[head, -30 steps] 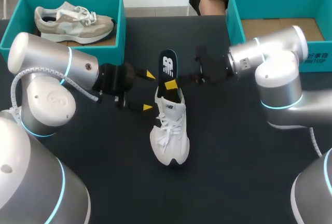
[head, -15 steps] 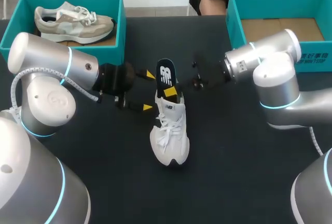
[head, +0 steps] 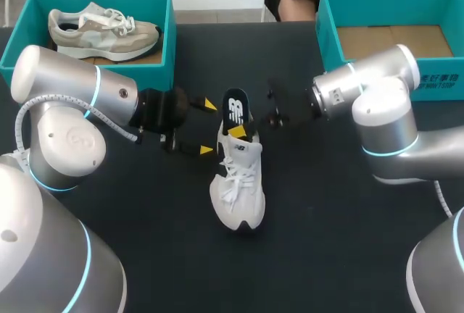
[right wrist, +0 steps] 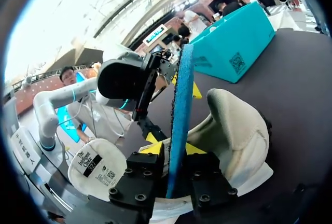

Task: Take the shoe out of the shoebox, open the shoe tongue, remove and reinsert the insole, then place the shoe into the shoebox

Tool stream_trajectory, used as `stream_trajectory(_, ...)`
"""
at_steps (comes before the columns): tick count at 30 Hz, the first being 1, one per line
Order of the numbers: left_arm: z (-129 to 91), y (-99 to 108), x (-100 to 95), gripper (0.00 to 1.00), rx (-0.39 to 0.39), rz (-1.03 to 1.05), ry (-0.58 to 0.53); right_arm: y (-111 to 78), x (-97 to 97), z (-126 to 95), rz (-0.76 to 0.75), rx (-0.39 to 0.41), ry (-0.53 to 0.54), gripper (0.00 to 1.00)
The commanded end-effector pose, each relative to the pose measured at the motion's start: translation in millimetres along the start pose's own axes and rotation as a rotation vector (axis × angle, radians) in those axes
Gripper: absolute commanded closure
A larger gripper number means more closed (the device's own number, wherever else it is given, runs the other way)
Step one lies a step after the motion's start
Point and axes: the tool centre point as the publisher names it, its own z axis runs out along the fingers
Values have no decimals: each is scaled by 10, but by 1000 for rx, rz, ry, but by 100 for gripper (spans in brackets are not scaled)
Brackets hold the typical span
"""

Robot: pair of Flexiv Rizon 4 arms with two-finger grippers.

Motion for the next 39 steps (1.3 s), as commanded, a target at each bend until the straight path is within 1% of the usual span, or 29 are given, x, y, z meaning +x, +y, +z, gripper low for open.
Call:
stream_trajectory(1, 13, -5, -2, 0, -4, 0, 1, 66, -1, -54, -9, 5, -11, 74)
stream_trajectory(7, 13, -5, -2, 0, -4, 0, 1, 193, -80, -70, -35, 16, -9, 75)
stream_trajectory(12, 13, -5, -2, 0, -4, 0, 1, 236, -135, -69, -47, 23, -2, 77)
stream_trajectory(13, 13, -5, -2, 0, -4, 0, 1, 239, -143, -67, -48, 25, -1, 80)
stream_trajectory(15, 13, -5, -2, 0, -4, 0, 1, 249, -147, -61, -49, 30, 3, 90)
stream_trajectory(16, 13, -5, -2, 0, -4, 0, 1, 243, -152, -57, -48, 31, 4, 100)
stream_trajectory(21, 13, -5, -2, 0, -4, 0, 1, 125, -138, -5, -23, 38, 26, 100)
stream_trajectory(26, 13, -5, -2, 0, -4, 0, 1, -27, -64, 87, 17, 58, 49, 100)
stream_trajectory(30, 13, -5, -2, 0, -4, 0, 1, -110, -24, 107, 36, 58, 50, 100)
stream_trajectory(34, 13, -5, -2, 0, -4, 0, 1, -115, -21, 110, 39, 60, 47, 100)
stream_trajectory(36, 13, -5, -2, 0, -4, 0, 1, -84, -25, 97, 32, 60, 38, 100)
stream_trajectory(37, 13, -5, -2, 0, -4, 0, 1, -63, -22, 85, 24, 59, 32, 95)
stream_trajectory(38, 13, -5, -2, 0, -4, 0, 1, -37, -16, 70, 16, 61, 24, 84)
stream_trajectory(39, 13, -5, -2, 0, -4, 0, 1, -25, -12, 61, 13, 61, 22, 78)
